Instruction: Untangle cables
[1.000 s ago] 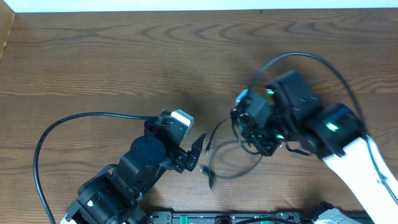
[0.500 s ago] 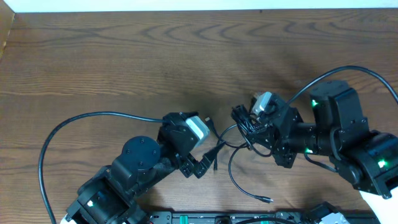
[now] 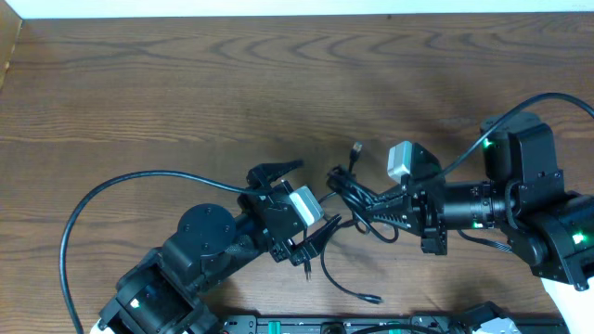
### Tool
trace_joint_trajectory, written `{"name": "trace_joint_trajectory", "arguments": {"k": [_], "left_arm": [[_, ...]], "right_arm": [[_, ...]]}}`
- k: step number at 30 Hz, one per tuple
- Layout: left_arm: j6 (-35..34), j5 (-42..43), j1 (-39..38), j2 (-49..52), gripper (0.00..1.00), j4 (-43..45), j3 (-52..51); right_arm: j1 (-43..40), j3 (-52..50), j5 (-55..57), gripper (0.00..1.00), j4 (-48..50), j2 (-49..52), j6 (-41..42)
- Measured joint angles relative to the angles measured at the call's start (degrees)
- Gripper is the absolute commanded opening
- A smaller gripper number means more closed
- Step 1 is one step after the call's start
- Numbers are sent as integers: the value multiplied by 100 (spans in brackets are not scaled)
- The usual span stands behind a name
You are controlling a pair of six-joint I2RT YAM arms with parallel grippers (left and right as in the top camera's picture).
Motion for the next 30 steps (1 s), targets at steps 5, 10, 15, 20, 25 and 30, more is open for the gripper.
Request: {"name": "trace_joint_trajectory", "arguments": {"k": [5, 10, 15, 20, 25, 30], "left_arm": [[63, -83, 0, 2, 97, 192, 0], [76, -131, 0, 2, 92, 225, 0], [74, 42, 0, 2, 62, 264, 0], [57, 334, 0, 2, 49, 267, 0], [57, 474, 0, 2, 19, 262, 0], [105, 501, 0, 2, 8, 251, 0]], "right_arm": [[0, 0, -409, 1, 0, 0, -129], [0, 0, -656, 1, 4, 0, -212], [0, 0, -855, 1, 42, 0, -258], [0, 0, -1034, 1, 61, 0, -273], [0, 0, -1104, 1, 66, 0, -273], [-2, 0, -1067, 11, 76, 0, -267]]}}
